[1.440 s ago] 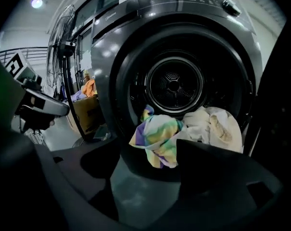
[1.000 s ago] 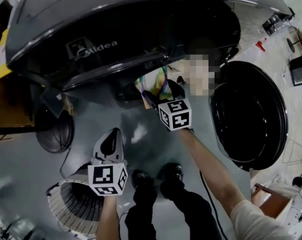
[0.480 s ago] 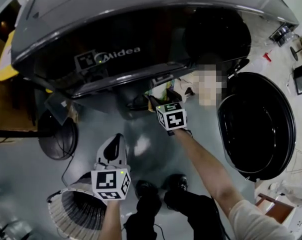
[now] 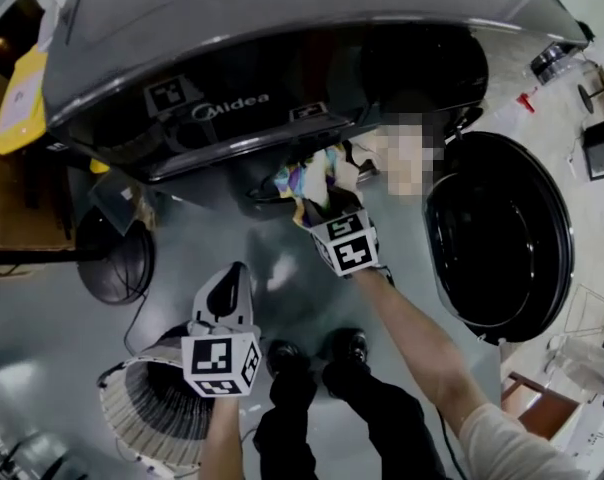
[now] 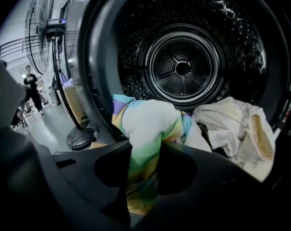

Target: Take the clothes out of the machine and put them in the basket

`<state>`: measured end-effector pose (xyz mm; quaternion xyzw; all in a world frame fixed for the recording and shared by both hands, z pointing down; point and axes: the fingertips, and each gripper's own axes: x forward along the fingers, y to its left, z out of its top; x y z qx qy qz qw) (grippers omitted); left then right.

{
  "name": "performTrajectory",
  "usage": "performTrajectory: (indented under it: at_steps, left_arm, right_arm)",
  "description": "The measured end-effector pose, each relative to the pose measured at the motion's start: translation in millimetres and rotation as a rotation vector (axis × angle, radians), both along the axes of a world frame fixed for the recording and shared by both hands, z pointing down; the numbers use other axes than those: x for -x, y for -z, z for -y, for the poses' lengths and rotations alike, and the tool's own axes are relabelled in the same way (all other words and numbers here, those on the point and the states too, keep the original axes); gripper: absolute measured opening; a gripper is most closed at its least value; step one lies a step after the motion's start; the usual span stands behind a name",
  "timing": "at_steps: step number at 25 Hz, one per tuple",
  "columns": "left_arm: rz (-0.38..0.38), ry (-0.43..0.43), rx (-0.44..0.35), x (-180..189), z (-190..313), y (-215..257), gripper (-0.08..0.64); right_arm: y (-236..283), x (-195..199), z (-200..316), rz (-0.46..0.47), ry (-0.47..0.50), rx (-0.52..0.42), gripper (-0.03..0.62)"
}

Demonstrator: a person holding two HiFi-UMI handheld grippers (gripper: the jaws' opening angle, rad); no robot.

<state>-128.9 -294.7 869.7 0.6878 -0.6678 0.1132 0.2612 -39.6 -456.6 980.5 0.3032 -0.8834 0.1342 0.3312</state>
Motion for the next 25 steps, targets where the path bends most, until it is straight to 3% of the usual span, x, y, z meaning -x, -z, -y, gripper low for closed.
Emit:
performTrajectory:
  at_steps: [8, 15, 25]
  left_arm:
    - [-0.016, -0.017, 0.023, -17.5, -16.2, 67.8, 0.017]
    - [-0.026, 0.005, 0.021, -23.7, -22.9, 137.7, 0.017]
    - [0.012, 0.005, -0.028, -46.9, -22.5, 260.5, 0.017]
  right_arm:
    - [77.2, -33.1, -55.7, 0.031, -0.019, 0.023, 0.127]
    - [182.8, -62.7, -86.9, 0.061, -0.015, -0.034, 0.127]
    - [346.0, -135.0, -110.2, 0.110, -0.097, -0.124, 0.127]
